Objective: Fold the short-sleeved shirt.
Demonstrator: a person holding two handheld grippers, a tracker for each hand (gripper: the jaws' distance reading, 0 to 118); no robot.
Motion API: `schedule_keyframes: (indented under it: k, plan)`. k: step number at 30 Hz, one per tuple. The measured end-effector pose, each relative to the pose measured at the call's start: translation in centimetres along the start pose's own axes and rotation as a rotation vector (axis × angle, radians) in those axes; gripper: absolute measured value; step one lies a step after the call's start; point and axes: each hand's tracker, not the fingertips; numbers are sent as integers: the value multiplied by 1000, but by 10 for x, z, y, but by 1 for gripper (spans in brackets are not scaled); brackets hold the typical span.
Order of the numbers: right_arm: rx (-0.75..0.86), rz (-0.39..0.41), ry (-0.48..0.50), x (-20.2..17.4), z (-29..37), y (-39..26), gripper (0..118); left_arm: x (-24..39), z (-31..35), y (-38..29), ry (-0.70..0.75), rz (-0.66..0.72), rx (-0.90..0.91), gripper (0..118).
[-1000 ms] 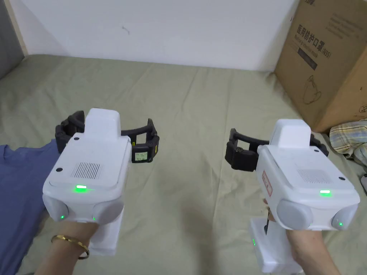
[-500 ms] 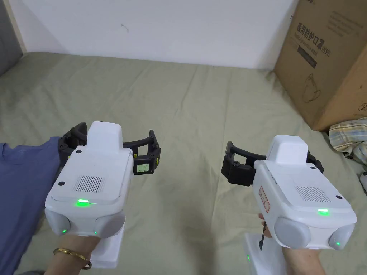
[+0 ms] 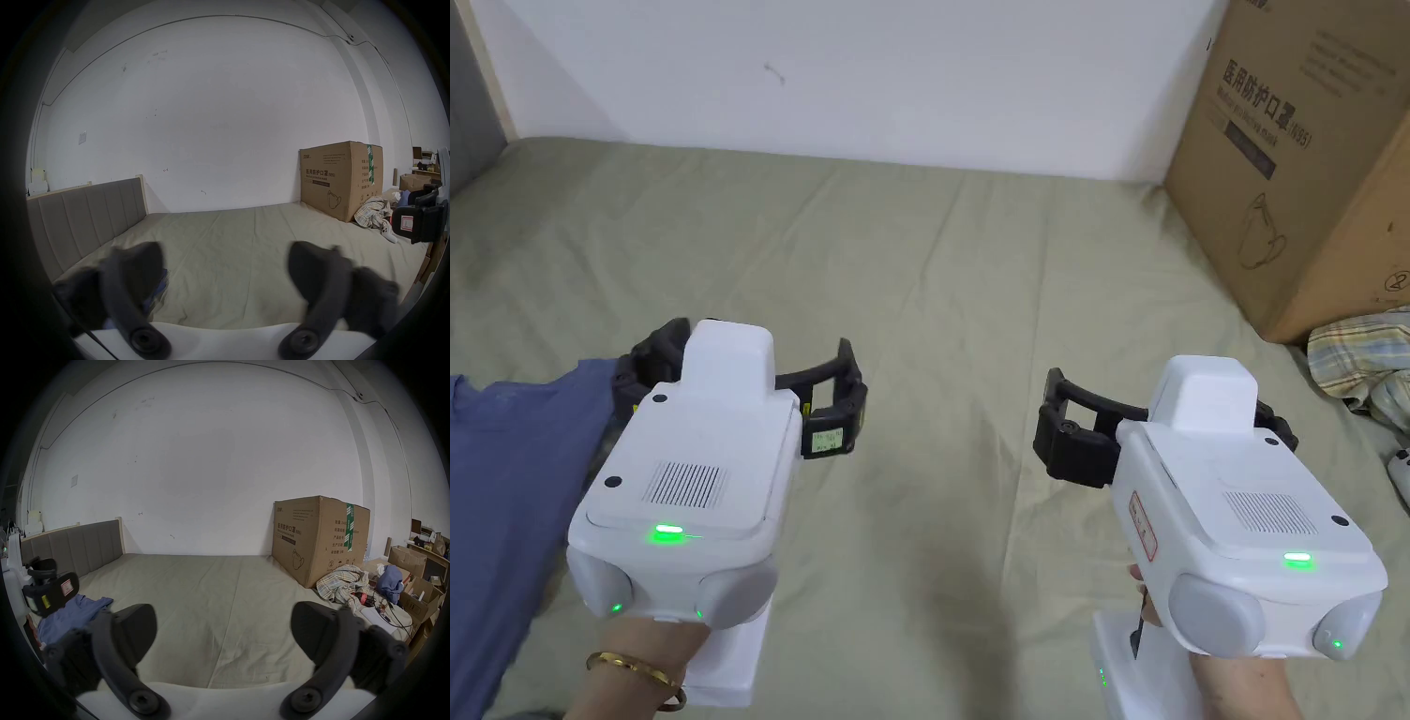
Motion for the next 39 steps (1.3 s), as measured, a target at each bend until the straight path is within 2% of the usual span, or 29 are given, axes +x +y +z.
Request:
schedule_keyframes:
  k: [1, 2, 3, 5, 6, 8, 39]
  plan:
    - [1, -3, 5, 0, 1, 1, 105, 2, 2, 1, 9, -10, 11, 86]
    - [7, -9, 8, 0, 2, 2, 89, 3, 2, 1, 16, -15, 17, 53]
    - [14, -13, 5, 0, 3, 2, 69, 2, 1, 2, 12, -12, 15, 32]
    - [22, -9, -4, 0, 2, 3, 13, 1, 2, 5, 16, 6, 5, 10]
    - [23, -7, -6, -1, 2, 3, 4, 1, 3, 6, 10, 11, 6, 6]
    - [24, -7, 10, 0, 2, 4, 0, 2, 4, 7, 5, 2, 11, 0]
    - [5, 2, 22, 0, 3, 4, 0, 3, 3, 8, 0, -2, 1, 0]
